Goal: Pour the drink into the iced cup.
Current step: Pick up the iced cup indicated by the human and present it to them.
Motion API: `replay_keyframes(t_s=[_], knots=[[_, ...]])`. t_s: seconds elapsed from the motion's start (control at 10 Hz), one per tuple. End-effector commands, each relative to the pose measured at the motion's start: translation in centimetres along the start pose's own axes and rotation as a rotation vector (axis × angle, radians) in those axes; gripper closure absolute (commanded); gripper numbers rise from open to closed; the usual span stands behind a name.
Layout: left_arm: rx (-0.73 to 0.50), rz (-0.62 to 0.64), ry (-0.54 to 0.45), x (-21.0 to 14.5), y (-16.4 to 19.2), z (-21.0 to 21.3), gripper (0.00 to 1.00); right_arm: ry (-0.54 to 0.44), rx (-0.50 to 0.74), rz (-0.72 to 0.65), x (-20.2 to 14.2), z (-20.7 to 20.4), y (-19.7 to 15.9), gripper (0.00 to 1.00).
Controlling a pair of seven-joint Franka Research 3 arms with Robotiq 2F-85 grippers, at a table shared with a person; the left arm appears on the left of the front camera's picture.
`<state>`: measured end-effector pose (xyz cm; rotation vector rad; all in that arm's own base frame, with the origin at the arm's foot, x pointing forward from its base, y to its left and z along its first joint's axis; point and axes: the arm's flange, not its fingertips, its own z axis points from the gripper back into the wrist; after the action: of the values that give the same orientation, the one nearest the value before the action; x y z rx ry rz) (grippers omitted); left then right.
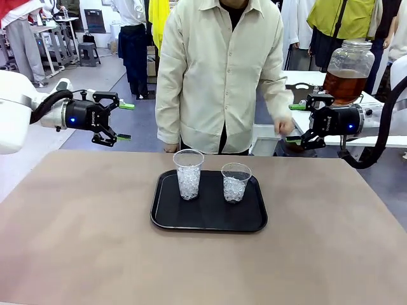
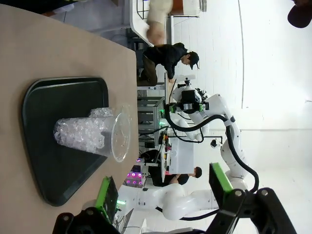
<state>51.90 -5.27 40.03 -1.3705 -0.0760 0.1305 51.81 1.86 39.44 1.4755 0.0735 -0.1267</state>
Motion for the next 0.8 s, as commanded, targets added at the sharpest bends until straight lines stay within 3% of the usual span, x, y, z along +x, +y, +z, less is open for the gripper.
replay_keyframes(t_s=[0.0, 0.7], knots=[[0.002, 0.011, -0.004, -0.08, -0.2, 0.08, 0.0, -0.006, -0.001, 0.002, -0.08, 0.05, 0.1, 0.0], [0.002, 0.011, -0.004, -0.08, -0.2, 0.08, 0.0, -0.006, -0.001, 0.002, -0.08, 0.05, 0.1, 0.0]])
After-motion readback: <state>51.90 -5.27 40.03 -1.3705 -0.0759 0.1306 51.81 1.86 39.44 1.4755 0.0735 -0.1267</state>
